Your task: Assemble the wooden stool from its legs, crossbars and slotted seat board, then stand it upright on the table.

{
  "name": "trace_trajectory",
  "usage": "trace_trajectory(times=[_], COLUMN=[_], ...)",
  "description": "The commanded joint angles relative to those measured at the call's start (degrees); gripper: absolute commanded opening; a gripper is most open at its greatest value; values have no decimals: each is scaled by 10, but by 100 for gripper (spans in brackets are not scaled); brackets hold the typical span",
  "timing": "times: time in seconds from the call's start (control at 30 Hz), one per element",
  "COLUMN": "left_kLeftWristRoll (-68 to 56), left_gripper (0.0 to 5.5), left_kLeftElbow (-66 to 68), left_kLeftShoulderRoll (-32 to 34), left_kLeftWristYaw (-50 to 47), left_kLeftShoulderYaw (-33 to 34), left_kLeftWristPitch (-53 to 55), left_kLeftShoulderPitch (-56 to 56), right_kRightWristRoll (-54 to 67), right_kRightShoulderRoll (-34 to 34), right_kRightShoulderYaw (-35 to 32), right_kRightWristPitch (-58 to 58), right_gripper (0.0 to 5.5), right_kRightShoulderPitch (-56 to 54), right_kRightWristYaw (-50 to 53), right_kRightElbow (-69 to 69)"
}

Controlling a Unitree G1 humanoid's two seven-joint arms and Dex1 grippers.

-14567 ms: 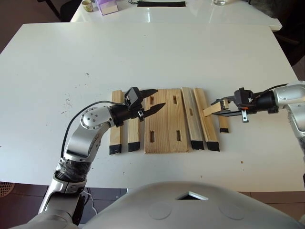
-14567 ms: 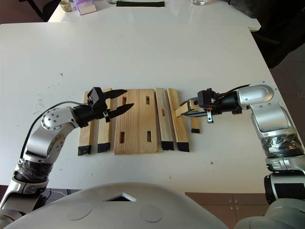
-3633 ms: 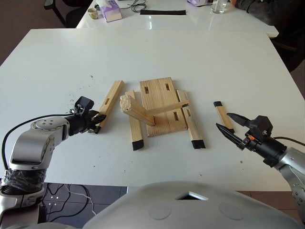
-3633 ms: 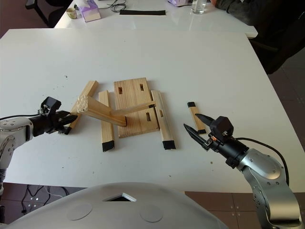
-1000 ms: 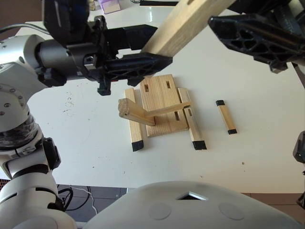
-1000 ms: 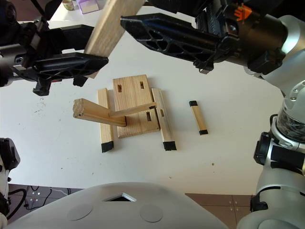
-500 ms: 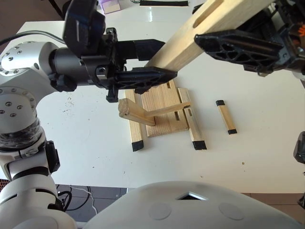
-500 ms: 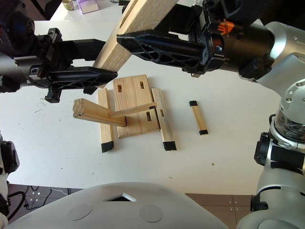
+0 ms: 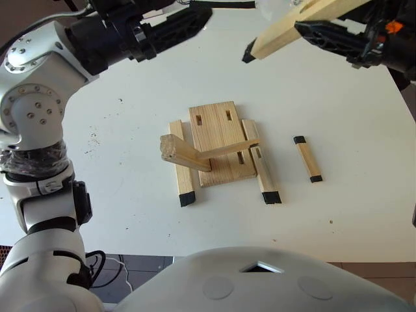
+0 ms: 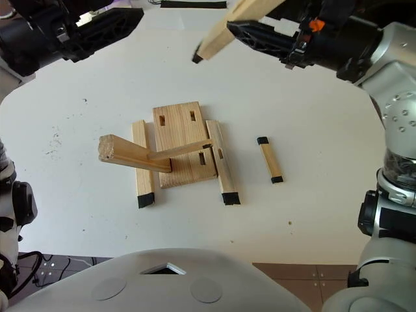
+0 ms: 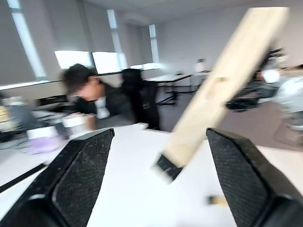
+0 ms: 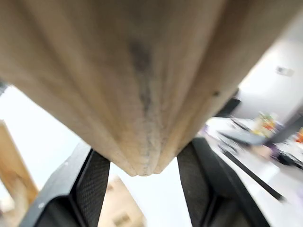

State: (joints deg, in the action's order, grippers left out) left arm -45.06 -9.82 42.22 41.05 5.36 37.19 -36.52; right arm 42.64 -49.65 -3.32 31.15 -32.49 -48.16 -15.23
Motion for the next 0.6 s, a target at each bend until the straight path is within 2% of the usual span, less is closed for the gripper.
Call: trace_trajectory(times=[0.03, 0.13, 0.3, 0.4, 0.6], left_kLeftWristRoll=[233, 336, 369, 387, 403], left_gripper=[362, 362, 362, 362, 362], left_kLeftElbow=[113, 149, 164, 155, 104], left_kLeftShoulderRoll=[50, 44, 2, 0, 31], left_kLeftWristYaw=[39, 46, 51, 62, 104], left_kLeftShoulderYaw=[-119, -180, -193, -195, -188], left_kLeftWristPitch=[-177, -284, -328, -345, -360], left_kLeftShoulderPitch=[100, 166, 213, 233, 281], right_kRightWristRoll=[-135, -167, -200, -208, -175], right_kRightShoulderRoll=[22, 69, 130, 118, 70], right_kRightShoulderYaw=[75, 97, 111, 113, 75], right_kRightWristPitch=[-115, -155, -194, -193, -161], right_gripper=[202, 202, 202, 202, 202], right_kRightShoulderPitch=[73, 87, 58, 77, 162], right_kRightWristYaw=[-33, -33, -44, -76, -122], right_kRightElbow=[57, 96, 160, 146, 51])
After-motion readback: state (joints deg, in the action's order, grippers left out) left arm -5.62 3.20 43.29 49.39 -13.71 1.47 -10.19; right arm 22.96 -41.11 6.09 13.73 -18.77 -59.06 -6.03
